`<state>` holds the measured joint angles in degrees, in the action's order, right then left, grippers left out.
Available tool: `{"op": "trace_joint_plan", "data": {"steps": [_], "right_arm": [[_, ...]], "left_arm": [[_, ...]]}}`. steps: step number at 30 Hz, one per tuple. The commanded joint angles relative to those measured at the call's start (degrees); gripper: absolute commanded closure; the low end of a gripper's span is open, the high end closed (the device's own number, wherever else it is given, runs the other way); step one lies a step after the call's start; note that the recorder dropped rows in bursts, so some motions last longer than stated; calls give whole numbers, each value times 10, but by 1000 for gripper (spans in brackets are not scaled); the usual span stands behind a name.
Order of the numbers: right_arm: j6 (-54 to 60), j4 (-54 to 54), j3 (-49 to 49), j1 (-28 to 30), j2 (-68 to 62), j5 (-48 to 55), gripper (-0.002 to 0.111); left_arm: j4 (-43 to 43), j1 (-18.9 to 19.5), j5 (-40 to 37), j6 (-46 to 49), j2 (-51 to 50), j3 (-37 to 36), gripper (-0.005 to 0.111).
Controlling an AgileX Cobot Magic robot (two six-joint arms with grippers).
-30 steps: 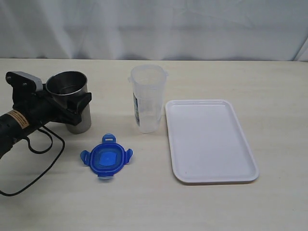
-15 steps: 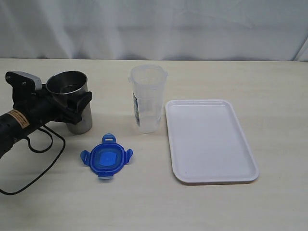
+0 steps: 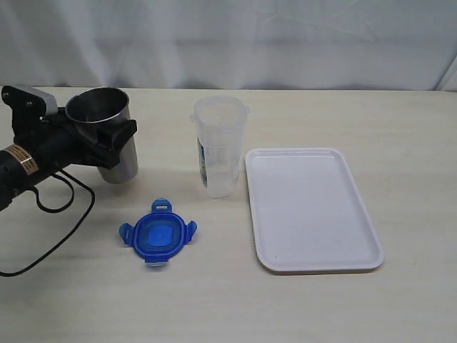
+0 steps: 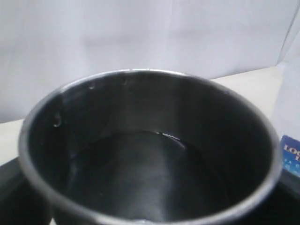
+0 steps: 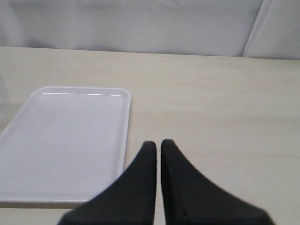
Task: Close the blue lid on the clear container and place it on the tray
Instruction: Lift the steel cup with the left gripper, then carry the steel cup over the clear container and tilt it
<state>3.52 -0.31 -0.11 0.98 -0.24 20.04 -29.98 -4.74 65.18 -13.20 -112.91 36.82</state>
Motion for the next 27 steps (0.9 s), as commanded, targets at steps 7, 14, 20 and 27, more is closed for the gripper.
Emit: {"op": "trace_joint_plan", "data": {"steps": [7,14,20,27], "right_arm": [[2,-4,1,2,2,-2,104],[2,-4,1,2,2,-2,104],[2,-4,1,2,2,-2,104],[2,-4,1,2,2,-2,104]], "left_arm": [[-49,-4,9,-21,66,54,107],[-55,-35,-49,-36,73,122,107],[-69,-67,-105,-48,73,167,107],[-74,-105,-165,-48,73,215,107]]}}
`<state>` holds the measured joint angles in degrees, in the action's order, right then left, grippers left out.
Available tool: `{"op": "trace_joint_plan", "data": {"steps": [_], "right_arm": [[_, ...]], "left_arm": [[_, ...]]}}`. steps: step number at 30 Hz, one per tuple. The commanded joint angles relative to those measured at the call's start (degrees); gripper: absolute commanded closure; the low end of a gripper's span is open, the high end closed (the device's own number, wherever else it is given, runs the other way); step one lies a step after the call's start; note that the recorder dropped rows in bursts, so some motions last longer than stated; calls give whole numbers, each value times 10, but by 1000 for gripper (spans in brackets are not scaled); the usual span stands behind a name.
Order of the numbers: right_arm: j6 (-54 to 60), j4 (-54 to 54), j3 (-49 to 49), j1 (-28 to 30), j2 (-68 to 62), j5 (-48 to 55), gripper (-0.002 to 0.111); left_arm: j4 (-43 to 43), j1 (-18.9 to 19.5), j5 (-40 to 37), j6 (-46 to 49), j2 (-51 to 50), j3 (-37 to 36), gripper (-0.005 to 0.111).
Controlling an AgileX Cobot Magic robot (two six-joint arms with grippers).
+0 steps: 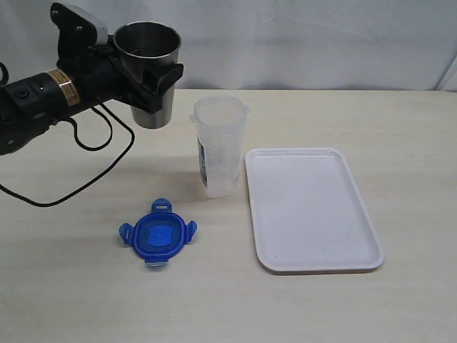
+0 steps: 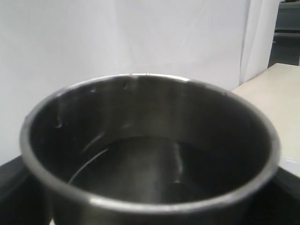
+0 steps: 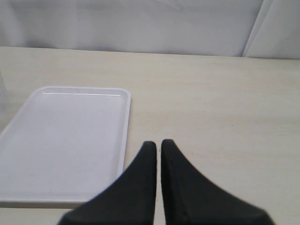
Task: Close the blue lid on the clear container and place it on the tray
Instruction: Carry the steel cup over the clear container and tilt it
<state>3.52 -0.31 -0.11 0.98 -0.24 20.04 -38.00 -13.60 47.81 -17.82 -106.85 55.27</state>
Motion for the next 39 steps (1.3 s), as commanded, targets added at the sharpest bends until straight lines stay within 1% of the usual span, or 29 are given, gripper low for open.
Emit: {"op": "trace_joint_plan", "data": {"steps": [1,5,7,12,17,24,28,32,35,39], "right_arm": [[2,-4,1,2,2,-2,104],[2,-4,1,2,2,-2,104],[2,-4,1,2,2,-2,104],[2,-4,1,2,2,-2,104],[2,-4,1,2,2,-2,104],[2,-4,1,2,2,-2,104],[2,-4,1,2,2,-2,104],[2,-4,1,2,2,-2,104],[2,-4,1,2,2,-2,104],[2,-4,1,2,2,-2,104]], "left_arm": [[1,-20,-3,0,13,39,107],[-12,-28,-27,0,13,55,107],[-19,-27,-25,0,13,55,107],[-79,-27,-20,0,13,55,107],[-85,-28,-16,2,13,55,107],[-112,-28,11,51,13,55,107],[-112,-28,11,116,13,55,107],[-111,-28,6,148,13,55,107],[-110,-31,3,153,13,55,107],[-108,-48,-35,208,13,55,107]]}}
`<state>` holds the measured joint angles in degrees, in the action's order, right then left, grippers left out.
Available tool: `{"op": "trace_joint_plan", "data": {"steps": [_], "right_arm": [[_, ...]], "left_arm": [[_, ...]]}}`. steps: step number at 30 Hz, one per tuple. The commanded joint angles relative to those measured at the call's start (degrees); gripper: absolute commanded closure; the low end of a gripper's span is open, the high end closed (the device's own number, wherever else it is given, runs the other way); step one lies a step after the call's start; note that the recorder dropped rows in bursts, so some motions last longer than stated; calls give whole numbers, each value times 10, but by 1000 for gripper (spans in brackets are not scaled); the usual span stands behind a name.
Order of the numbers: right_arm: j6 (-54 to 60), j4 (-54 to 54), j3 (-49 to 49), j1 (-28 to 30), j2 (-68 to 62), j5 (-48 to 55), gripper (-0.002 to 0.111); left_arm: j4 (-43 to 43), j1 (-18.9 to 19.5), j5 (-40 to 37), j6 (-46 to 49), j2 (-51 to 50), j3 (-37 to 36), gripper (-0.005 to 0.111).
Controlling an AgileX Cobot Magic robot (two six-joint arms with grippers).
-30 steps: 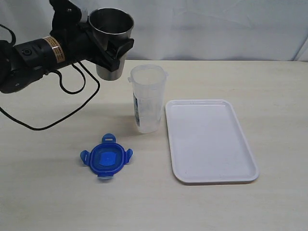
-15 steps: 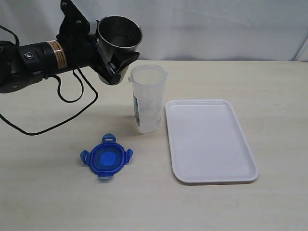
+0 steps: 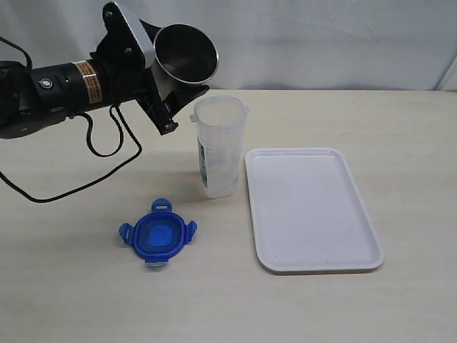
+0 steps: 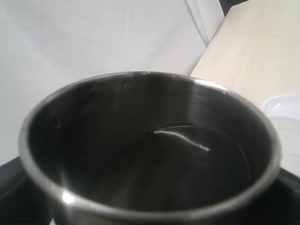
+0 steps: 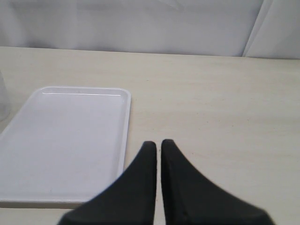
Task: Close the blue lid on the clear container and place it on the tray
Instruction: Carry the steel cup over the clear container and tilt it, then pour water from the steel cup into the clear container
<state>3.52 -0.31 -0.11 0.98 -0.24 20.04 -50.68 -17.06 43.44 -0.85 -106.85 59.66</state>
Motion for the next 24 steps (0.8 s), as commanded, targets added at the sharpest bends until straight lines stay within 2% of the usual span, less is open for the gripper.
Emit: {"op": "trace_joint_plan", "data": {"steps": [1,24], "right_arm": [[2,-4,1,2,2,-2,104],[2,-4,1,2,2,-2,104]], "left_arm": [[21,-15,6,39,13,12,107],[34,-16,-14,134,13,12,107]]}}
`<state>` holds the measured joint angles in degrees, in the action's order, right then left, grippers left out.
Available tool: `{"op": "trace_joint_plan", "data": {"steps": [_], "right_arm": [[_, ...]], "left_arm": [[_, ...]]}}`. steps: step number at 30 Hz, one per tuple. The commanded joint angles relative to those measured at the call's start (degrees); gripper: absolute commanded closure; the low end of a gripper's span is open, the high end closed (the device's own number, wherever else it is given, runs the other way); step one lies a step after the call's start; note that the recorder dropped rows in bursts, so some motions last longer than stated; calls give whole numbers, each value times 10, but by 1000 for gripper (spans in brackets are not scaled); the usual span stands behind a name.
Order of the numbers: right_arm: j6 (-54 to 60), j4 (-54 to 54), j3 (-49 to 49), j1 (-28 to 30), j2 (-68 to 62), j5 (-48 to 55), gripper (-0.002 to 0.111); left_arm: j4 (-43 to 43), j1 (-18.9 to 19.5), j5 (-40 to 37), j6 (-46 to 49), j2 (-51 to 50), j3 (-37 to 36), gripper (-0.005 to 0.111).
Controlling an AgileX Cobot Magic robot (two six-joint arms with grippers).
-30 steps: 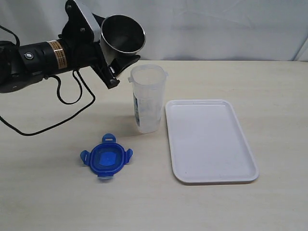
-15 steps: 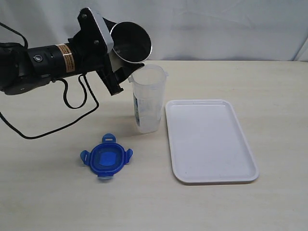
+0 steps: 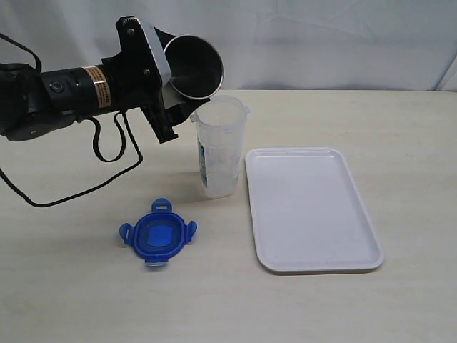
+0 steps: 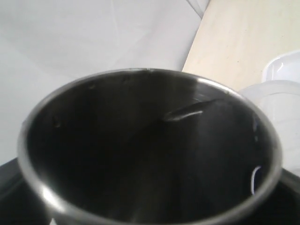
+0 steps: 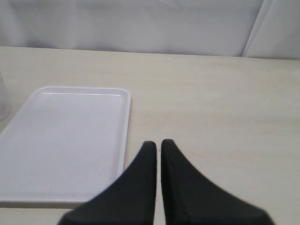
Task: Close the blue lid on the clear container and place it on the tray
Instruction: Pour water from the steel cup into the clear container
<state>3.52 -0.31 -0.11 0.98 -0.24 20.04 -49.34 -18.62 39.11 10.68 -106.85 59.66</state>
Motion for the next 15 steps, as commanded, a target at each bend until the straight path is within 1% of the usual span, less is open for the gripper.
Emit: {"op": "trace_joint_plan", "data": {"steps": [1,5,15], "right_arm": [[2,-4,1,2,2,-2,104],[2,-4,1,2,2,-2,104],[2,-4,1,2,2,-2,104]], "left_arm": [[22,0,30,29,13,12,107],[40,0,30,42,13,12,107],[40,0,30,84,13,12,107]]}}
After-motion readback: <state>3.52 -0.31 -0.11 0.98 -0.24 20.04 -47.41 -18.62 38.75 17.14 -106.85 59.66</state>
